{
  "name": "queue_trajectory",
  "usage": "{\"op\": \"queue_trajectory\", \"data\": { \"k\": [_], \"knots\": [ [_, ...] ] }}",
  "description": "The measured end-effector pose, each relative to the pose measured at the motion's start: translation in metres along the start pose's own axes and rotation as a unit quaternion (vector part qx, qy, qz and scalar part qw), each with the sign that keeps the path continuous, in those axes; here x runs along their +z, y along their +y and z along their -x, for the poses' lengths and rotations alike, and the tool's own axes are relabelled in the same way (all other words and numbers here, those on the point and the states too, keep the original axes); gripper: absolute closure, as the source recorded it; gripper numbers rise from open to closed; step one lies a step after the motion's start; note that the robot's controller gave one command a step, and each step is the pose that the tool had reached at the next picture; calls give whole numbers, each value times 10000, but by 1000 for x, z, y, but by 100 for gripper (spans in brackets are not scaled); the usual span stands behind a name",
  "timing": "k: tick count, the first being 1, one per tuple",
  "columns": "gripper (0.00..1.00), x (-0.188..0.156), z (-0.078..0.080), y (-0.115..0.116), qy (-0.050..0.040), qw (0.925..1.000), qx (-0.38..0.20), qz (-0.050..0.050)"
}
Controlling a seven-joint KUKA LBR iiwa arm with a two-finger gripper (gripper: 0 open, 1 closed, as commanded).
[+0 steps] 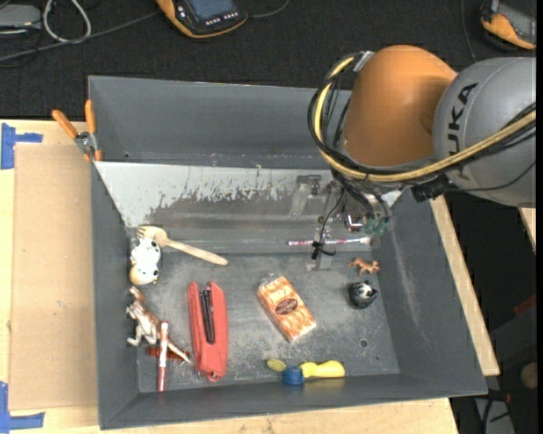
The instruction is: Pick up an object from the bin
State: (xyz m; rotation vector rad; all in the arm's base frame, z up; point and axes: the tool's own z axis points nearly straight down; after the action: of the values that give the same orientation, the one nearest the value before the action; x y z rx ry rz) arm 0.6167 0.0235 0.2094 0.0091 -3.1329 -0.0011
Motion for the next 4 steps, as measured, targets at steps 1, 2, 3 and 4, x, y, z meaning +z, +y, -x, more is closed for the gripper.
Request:
{"op": "queue_trajectory", "data": {
  "k": [1,2,3,4],
  "knots": [
    [0,-5,1,0,-39,10000,4,1],
    [0,63,-33,2,20,9996,289,4],
    [0,56,-37,10,-65,9990,452,7],
    [0,94,-55,-2,10,9947,1025,2]
  ]
}}
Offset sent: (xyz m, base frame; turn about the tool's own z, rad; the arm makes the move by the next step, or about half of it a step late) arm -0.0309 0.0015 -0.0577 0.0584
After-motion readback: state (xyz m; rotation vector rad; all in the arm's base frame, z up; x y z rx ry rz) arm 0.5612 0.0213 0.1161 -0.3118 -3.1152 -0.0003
